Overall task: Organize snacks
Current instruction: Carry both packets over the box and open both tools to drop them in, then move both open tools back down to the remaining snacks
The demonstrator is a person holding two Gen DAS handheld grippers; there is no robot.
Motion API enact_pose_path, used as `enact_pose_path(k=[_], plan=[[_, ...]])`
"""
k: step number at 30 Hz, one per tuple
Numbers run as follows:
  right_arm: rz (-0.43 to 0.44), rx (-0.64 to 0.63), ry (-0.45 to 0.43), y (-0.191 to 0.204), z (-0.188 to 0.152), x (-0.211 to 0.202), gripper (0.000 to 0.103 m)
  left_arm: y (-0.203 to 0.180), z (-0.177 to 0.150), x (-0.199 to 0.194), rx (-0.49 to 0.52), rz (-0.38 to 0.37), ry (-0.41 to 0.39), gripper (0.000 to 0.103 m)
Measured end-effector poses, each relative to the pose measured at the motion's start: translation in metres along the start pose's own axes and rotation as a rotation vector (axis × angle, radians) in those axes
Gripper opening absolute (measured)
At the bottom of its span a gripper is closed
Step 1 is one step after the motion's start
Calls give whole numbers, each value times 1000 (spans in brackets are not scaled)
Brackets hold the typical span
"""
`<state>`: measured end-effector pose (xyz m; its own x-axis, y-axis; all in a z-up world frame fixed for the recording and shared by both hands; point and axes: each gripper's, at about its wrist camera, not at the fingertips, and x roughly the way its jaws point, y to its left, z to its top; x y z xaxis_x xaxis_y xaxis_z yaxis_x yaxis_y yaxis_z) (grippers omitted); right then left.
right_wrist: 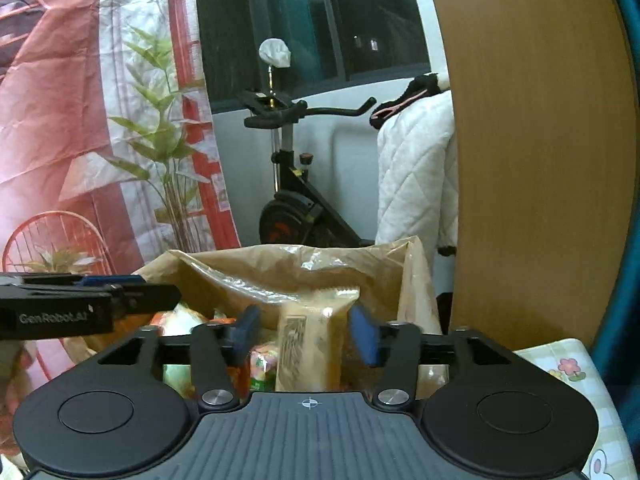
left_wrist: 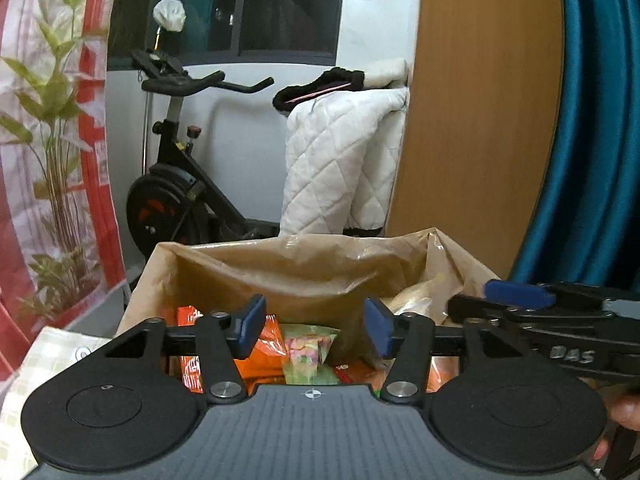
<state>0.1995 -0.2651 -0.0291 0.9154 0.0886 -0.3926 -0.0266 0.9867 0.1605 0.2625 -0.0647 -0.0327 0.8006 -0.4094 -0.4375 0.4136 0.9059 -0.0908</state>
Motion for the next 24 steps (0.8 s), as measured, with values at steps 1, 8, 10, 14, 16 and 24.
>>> enact_pose_path(k=[1,8,10,14,16,24], plan=[[3,-3,-3,1,0,-5,54,3,0,-3,-6,1,13,57],[74,24,-15,-15,8,-64,64,38,-4,-74,-60,7,-13,57],[89,37,-36,-23,2,-84,65,46,-11,-92,-72,23,-25,57],[96,5,-52,-28,-27,-108,67,58,-33,-110,-63,58,-6,57],[65,-8,-25,-28,-46,-110,67,60,-46,-110,-44,86,12,57],[47,-7,107,-22,-107,-98,73,64,-78,-92,-60,55,133,57]])
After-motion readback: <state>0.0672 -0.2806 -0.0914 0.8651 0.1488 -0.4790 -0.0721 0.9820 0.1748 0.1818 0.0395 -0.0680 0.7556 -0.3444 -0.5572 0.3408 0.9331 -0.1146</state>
